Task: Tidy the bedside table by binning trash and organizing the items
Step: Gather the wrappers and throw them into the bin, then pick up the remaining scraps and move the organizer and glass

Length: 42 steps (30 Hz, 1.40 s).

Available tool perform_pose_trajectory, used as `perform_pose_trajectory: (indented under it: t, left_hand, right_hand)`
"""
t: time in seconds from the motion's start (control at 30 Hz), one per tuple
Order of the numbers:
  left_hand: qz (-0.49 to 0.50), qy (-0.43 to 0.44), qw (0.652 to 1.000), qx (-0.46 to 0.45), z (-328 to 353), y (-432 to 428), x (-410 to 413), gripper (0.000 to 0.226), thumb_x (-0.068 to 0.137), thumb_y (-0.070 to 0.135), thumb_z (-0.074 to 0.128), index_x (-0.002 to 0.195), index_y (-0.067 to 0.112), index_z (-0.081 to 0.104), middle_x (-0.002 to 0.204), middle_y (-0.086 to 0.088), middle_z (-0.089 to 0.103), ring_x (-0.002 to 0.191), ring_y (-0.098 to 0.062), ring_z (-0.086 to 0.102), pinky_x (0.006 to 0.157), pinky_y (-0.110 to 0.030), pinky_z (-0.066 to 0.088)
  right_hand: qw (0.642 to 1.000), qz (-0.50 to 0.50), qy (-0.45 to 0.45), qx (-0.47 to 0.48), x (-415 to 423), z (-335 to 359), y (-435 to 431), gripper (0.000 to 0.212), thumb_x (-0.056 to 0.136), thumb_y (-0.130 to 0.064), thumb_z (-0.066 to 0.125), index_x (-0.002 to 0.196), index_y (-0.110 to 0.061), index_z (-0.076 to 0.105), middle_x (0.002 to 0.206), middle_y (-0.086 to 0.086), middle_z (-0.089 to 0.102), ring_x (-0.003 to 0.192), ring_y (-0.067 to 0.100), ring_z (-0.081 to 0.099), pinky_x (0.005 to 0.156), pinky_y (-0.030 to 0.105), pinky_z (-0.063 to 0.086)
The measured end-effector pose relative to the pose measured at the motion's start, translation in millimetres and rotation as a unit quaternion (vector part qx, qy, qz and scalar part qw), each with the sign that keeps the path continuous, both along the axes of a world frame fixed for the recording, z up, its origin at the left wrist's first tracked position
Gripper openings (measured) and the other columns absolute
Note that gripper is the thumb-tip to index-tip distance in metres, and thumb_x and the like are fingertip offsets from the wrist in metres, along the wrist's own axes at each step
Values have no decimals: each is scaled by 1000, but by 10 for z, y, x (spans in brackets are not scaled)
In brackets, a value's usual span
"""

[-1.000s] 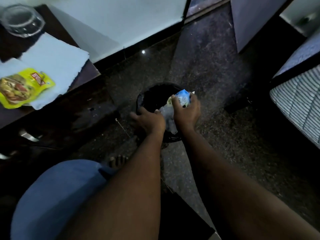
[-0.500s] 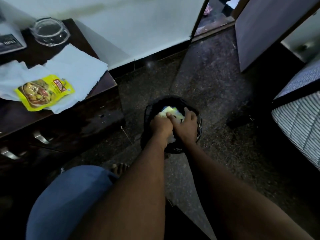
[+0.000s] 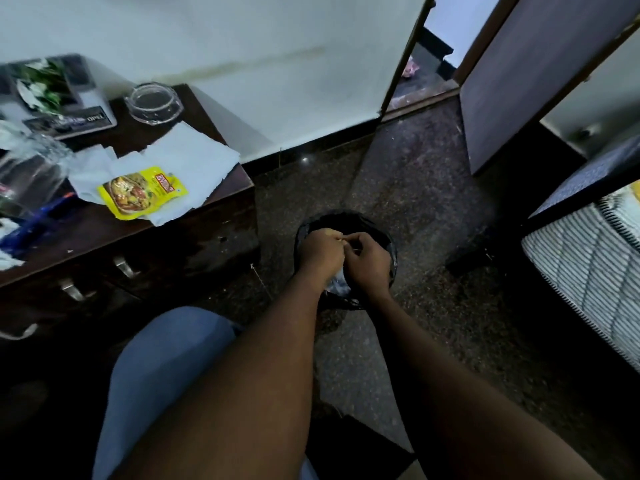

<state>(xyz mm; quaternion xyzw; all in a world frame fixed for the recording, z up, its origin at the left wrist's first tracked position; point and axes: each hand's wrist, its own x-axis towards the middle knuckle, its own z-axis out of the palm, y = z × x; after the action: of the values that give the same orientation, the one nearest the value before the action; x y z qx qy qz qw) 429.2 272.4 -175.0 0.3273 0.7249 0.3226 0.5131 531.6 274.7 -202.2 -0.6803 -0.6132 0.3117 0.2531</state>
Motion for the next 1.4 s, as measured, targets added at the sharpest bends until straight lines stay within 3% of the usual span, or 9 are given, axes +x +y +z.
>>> perform_pose_trajectory:
  t: [0.27,0.37,0.47,0.63,0.7,0.8,0.97,1.2,1.4]
  left_hand:
    - [-94,154,975,132,649,-463,-182,24,97,18,60,111,25,78,112,1,76,102,-19,70,93,-34,57]
    - [-114,209,953,188,1021,-649,-426,23,92,16,62,103,27,80,103,5,78,94,-15,71,85,-28,56]
    - [-125,267,929,226,1340,-900,-796,22,91,17,62,102,26,79,106,4,78,100,-18,71,91,-34,55]
    - [-105,376,884,257,1833,-1400,-1418,24,89,19,63,103,29,79,105,1,79,101,-24,70,85,-34,53]
    - [-86,407,873,254,1936,-1632,-1676,22,91,21,63,103,29,80,103,2,78,99,-23,69,82,-32,51]
    - [-25,409,879,243,1958,-1990,-2070,20,90,26,64,102,31,79,100,5,78,94,-19,70,76,-29,48]
    - [-6,444,866,230,1852,-2391,-2663,25,89,24,68,111,29,78,106,-2,78,100,-27,70,73,-28,45]
    - [48,426,876,222,1440,-2441,-3296,39,87,39,58,124,35,73,118,2,75,106,-21,69,89,-32,53]
    - [9,425,878,221,1111,-2242,-3480,45,82,10,66,122,26,74,117,-5,73,110,-29,65,89,-34,52]
  right_hand:
    - [998,22,14,59,53,660,-331,10,94,-22,65,93,-20,75,83,-5,73,76,10,65,68,28,48]
    - [994,51,28,95,-58,1010,-470,9,92,-24,67,88,-23,75,83,-6,75,80,13,69,72,31,53]
    - [985,99,45,136,-320,1368,-650,9,90,-22,72,82,-26,72,83,-6,77,81,13,72,77,33,57]
    - [962,203,62,172,-903,1951,-884,11,86,-16,70,85,-24,77,84,-12,78,80,-5,69,79,14,52]
    - [953,252,43,161,-1163,2122,-1011,11,87,-19,69,84,-27,76,87,-14,77,78,-3,68,76,14,49]
    - [933,327,20,148,-1553,2217,-1194,3,86,-30,74,89,-31,74,97,-13,75,80,5,69,81,27,53]
    - [906,393,27,152,-2208,2117,-1422,13,84,-34,77,95,-28,72,107,-5,71,93,19,71,88,42,56]
    - [888,442,21,127,-2887,1749,-1272,29,86,-28,78,114,-25,71,121,-2,64,95,16,72,88,32,56]
    - [883,463,-25,78,-3360,1546,-1039,39,85,-23,76,123,-29,69,125,-4,59,101,17,70,82,18,46]
